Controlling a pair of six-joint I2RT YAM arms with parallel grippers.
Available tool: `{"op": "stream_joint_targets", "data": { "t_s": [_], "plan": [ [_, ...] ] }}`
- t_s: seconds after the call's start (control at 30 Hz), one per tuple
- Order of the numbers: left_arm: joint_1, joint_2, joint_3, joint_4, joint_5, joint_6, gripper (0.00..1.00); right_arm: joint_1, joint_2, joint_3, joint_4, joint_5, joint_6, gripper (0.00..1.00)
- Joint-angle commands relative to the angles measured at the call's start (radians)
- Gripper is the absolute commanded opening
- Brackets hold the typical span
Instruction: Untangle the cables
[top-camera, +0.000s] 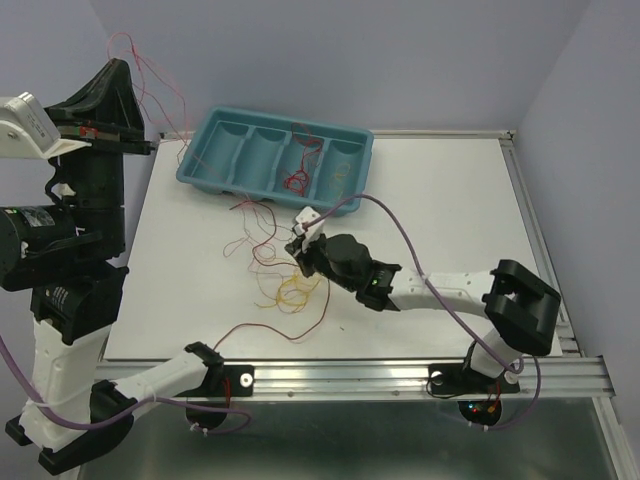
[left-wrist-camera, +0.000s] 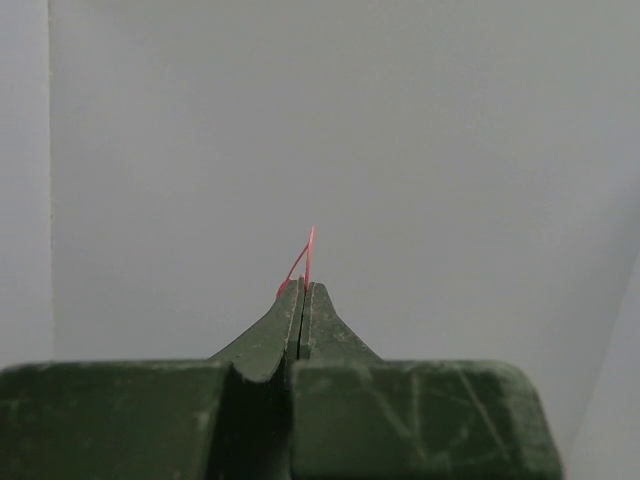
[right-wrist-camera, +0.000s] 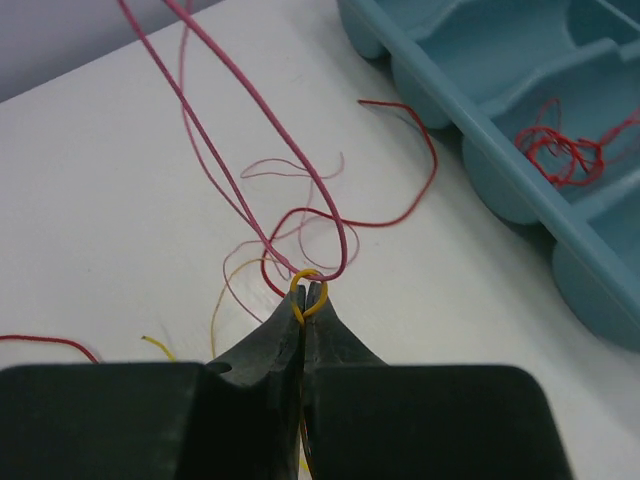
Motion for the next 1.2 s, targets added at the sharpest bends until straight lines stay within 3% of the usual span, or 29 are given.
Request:
{"op": "stream_joint_targets", "data": {
  "t_s": [0.0, 0.07, 0.2, 0.43, 0.73, 0.93, 0.97, 1.0, 1.07, 1.13, 1.17],
  "plan": [
    [-0.004, -0.01, 0.037, 0.076, -0.072, 0.07, 0.0, -0.006, -0.131, -0.095, -0.015, 0.302, 0.128, 0.01],
    [-0.003, -0.005, 0.042, 0.102, -0.12, 0.101, 0.0, -0.058, -0.221, -0.159, -0.122, 0.429, 0.291, 0.01],
    [-0.003, -0.004, 0.04, 0.126, -0.158, 0.13, 0.0, -0.187, -0.398, -0.312, -0.253, 0.458, 0.522, 0.01],
    [-0.003, 0.004, 0.017, 0.128, -0.157, 0.133, 0.0, -0.357, -0.567, -0.429, -0.363, 0.469, 0.601, 0.01],
    [-0.003, 0.064, 0.01, 0.163, -0.269, 0.17, 0.0, -0.474, -0.519, -0.452, -0.46, 0.526, 0.763, 0.01],
    [-0.004, 0.068, -0.029, 0.154, -0.2, 0.164, 0.0, -0.479, -0.538, -0.459, -0.454, 0.472, 0.741, 0.01],
    [-0.003, 0.077, -0.029, 0.154, -0.206, 0.176, 0.0, -0.479, -0.538, -0.462, -0.452, 0.469, 0.736, 0.04],
    [-0.003, 0.099, -0.027, 0.157, -0.23, 0.184, 0.0, -0.479, -0.538, -0.465, -0.454, 0.478, 0.736, 0.3],
    [-0.001, 0.12, -0.021, 0.175, -0.258, 0.202, 0.0, -0.479, -0.542, -0.474, -0.454, 0.481, 0.741, 0.65],
    [0.0, 0.143, -0.012, 0.178, -0.287, 0.213, 0.0, -0.479, -0.559, -0.482, -0.454, 0.492, 0.744, 0.86],
    [0.005, 0.145, -0.007, 0.178, -0.284, 0.213, 0.0, -0.479, -0.568, -0.486, -0.454, 0.495, 0.75, 0.89]
  ]
}}
